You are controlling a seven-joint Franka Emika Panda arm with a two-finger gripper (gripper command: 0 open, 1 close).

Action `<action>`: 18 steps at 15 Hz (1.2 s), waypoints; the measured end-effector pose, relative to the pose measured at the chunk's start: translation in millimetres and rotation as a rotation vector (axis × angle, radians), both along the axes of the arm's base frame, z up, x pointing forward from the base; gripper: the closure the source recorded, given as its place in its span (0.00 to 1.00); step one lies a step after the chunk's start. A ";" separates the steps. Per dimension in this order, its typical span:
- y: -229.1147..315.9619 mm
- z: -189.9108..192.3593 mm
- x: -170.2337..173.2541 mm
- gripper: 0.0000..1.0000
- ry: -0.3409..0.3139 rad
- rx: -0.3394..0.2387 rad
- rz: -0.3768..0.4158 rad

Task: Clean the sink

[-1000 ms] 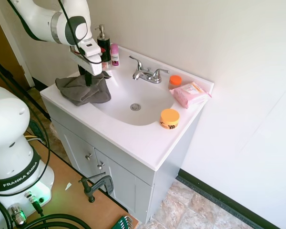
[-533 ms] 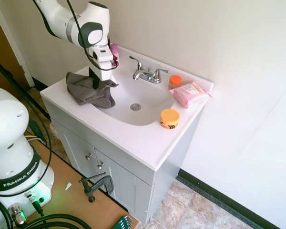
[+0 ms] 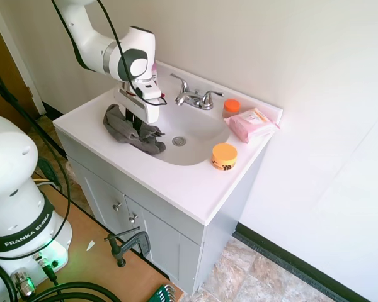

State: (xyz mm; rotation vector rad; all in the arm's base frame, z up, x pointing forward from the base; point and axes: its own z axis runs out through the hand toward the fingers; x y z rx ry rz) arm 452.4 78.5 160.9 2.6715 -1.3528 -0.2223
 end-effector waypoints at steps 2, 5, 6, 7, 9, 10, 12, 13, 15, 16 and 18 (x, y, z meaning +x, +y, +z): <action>-7.3 -5.6 -3.2 1.00 -0.020 -0.066 0.078; -33.3 -11.9 -9.5 1.00 -0.045 -0.155 0.131; -45.4 -13.1 -11.0 1.00 -0.050 -0.181 0.144; -57.4 -14.2 -12.2 1.00 -0.055 -0.207 0.156; -77.6 -15.6 -12.8 1.00 -0.063 -0.254 0.176; -84.1 -16.5 -13.0 1.00 -0.073 -0.273 0.188; -91.4 -18.7 -12.9 1.00 -0.093 -0.312 0.217; -93.4 -20.4 -13.1 1.00 -0.106 -0.334 0.236; -97.7 -24.3 -12.7 1.00 -0.138 -0.368 0.271; -100.4 -26.3 -12.0 1.00 -0.158 -0.387 0.291; -108.6 -29.6 -8.4 1.00 -0.192 -0.425 0.319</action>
